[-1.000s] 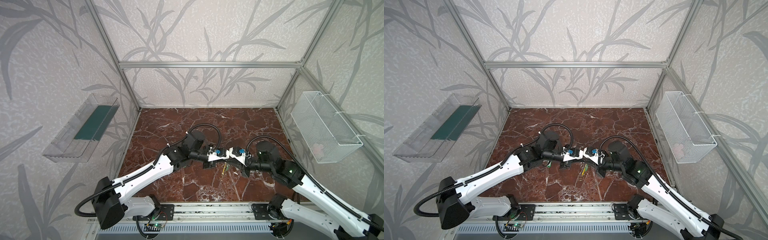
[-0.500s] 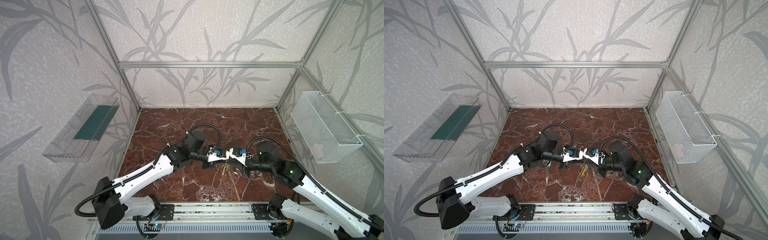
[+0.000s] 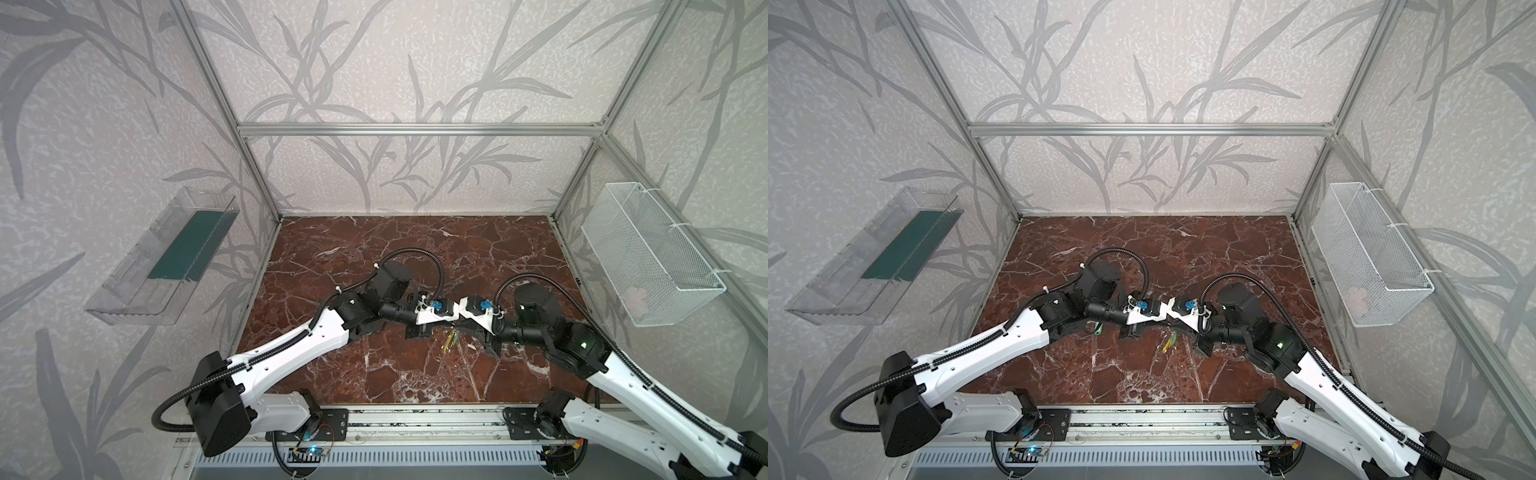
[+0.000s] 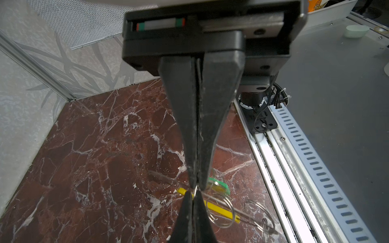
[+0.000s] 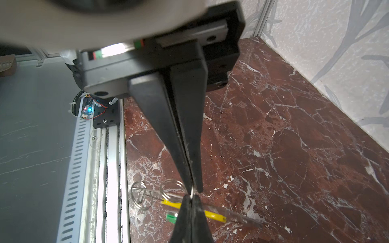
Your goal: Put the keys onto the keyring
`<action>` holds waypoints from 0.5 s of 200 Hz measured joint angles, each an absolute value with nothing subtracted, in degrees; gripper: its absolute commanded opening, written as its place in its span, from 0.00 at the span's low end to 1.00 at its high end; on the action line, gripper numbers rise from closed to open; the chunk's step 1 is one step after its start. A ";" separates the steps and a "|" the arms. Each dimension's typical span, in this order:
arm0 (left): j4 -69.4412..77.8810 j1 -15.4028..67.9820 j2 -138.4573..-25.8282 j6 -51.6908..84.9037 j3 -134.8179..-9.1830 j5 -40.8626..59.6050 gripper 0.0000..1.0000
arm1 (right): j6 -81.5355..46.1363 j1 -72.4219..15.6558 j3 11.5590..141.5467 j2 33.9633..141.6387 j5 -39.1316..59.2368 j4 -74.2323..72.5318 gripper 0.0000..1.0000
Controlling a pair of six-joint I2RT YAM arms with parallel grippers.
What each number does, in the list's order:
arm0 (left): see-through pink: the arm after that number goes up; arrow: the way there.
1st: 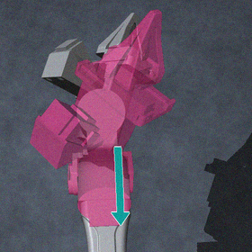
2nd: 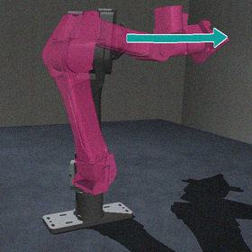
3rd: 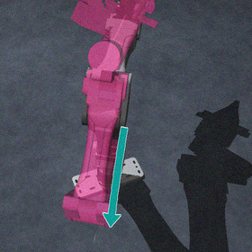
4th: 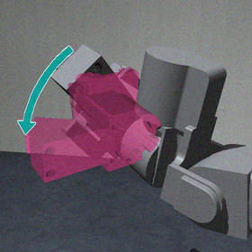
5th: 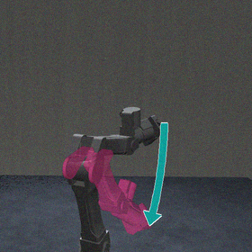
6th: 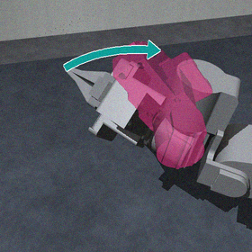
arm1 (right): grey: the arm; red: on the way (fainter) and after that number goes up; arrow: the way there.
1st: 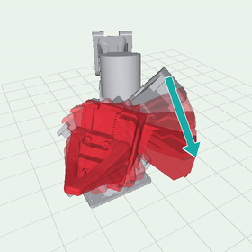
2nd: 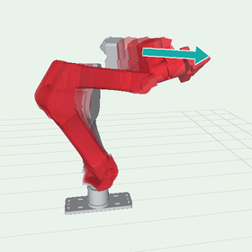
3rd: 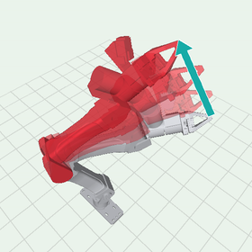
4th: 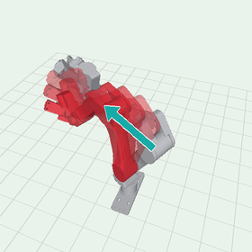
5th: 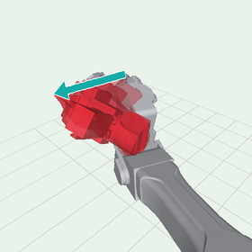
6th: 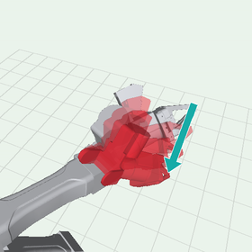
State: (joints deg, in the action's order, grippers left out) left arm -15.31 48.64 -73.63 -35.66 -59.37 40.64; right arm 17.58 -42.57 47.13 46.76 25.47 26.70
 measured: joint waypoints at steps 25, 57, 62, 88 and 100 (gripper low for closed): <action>-15.42 48.64 -73.67 -35.57 -59.37 40.60 0.00 | 17.67 -42.57 46.44 46.33 25.28 25.82 0.05; -14.70 48.45 -73.67 -34.11 -58.98 40.40 0.00 | 17.43 -42.65 45.52 44.64 23.77 22.90 0.24; -14.50 48.25 -73.67 -33.76 -58.78 40.40 0.00 | 17.34 -42.65 45.36 43.97 23.14 22.31 0.26; -11.99 47.03 -73.47 -30.55 -57.34 40.64 0.00 | 15.84 -42.65 43.42 39.31 19.64 19.55 0.32; -9.93 46.24 -73.21 -28.51 -56.31 40.66 0.00 | 14.59 -42.65 42.06 37.54 18.37 18.87 0.34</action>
